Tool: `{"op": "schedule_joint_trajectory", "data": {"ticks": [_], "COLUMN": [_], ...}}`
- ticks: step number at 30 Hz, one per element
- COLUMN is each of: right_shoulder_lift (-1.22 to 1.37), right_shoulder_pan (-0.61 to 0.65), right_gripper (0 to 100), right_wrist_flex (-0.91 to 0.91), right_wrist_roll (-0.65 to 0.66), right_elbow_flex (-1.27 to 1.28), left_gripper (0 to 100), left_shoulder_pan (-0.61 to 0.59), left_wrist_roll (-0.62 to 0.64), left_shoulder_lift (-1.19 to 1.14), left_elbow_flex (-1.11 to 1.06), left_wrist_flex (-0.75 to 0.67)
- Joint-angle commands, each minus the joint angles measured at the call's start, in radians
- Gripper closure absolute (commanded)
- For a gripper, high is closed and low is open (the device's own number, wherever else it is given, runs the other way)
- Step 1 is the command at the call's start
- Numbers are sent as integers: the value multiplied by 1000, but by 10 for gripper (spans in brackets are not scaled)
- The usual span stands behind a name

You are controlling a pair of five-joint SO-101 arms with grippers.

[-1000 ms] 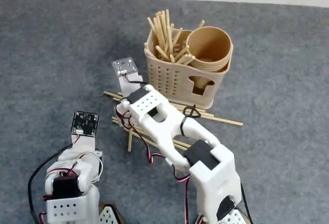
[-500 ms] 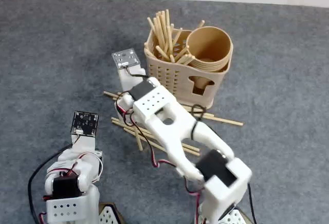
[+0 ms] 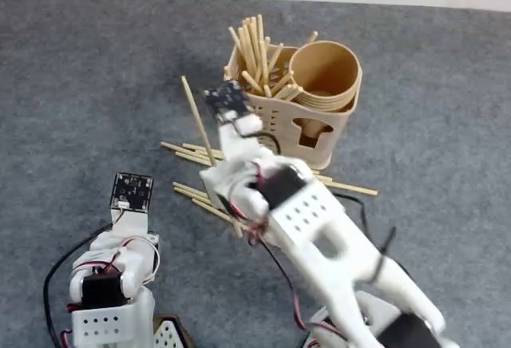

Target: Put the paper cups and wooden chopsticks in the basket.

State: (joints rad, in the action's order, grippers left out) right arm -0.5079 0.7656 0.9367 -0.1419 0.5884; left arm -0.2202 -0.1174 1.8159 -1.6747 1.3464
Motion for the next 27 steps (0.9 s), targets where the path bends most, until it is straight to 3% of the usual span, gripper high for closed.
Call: {"op": "schedule_joint_trajectory", "data": {"ticks": [1,14,27], "right_shoulder_lift": [-196,-470,-463], "right_shoulder_pan": [-16,-21,-271], "right_gripper": [993,993,993], "right_wrist_flex": [-74,-395,-946], "right_wrist_roll": [15,17,44], "right_elbow_flex": [47,151,150], "left_gripper": [880,880,880], "left_shoulder_pan": [-5,-5,-5], "left_wrist_roll": [6,6,6], "left_shoulder_lift": [-1,-1,-1], "left_elbow_flex": [-21,-21,-21], "left_wrist_flex": [5,5,5]}}
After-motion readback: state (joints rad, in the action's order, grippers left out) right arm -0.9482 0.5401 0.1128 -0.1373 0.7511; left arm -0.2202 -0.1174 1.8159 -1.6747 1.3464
